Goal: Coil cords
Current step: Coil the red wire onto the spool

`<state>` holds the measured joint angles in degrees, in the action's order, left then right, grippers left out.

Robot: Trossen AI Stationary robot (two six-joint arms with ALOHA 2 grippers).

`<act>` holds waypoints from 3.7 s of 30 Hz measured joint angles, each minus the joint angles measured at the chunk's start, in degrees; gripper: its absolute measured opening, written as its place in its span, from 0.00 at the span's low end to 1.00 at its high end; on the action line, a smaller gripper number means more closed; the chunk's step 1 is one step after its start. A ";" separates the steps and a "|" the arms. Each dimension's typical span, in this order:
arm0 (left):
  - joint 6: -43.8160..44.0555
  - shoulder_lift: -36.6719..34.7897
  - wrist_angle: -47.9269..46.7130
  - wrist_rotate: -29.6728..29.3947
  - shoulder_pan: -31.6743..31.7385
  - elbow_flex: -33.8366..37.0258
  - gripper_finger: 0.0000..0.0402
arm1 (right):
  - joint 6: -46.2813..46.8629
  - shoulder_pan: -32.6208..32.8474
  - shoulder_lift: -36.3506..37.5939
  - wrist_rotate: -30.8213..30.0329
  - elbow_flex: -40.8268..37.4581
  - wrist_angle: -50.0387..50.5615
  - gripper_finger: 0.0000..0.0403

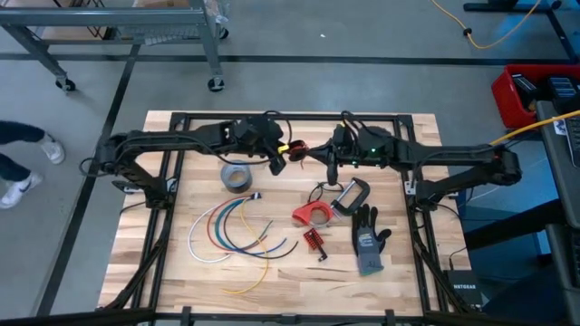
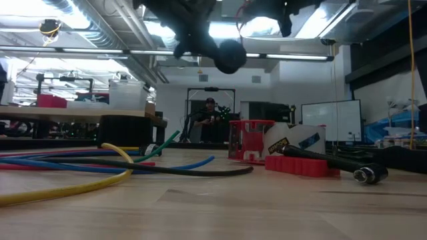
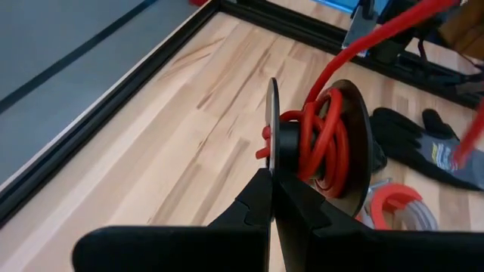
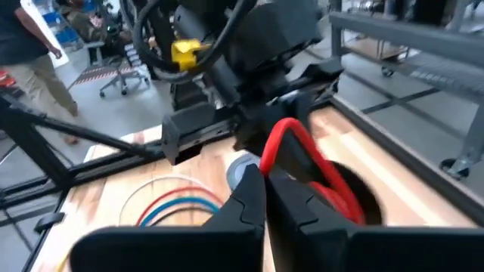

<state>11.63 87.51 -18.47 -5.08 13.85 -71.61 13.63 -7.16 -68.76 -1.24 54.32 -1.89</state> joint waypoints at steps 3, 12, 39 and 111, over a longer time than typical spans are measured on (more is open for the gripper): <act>0.43 1.68 2.44 0.02 -0.03 0.00 0.00 | 1.12 0.00 -1.70 0.88 0.01 0.02 0.00; 0.20 3.91 9.20 0.12 -0.90 0.02 0.00 | 4.08 0.00 -6.85 4.04 0.01 -2.60 0.00; 0.01 -2.78 5.49 0.29 0.01 -0.20 0.00 | 4.33 0.01 -10.96 -0.42 0.01 5.93 0.00; 5.84 -2.87 -8.55 15.00 -1.01 -0.26 0.00 | -0.26 0.04 -10.96 1.42 -0.10 11.09 0.31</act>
<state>17.47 84.64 -27.02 9.91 12.84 -71.88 13.37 -7.11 -79.72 0.18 54.22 9.21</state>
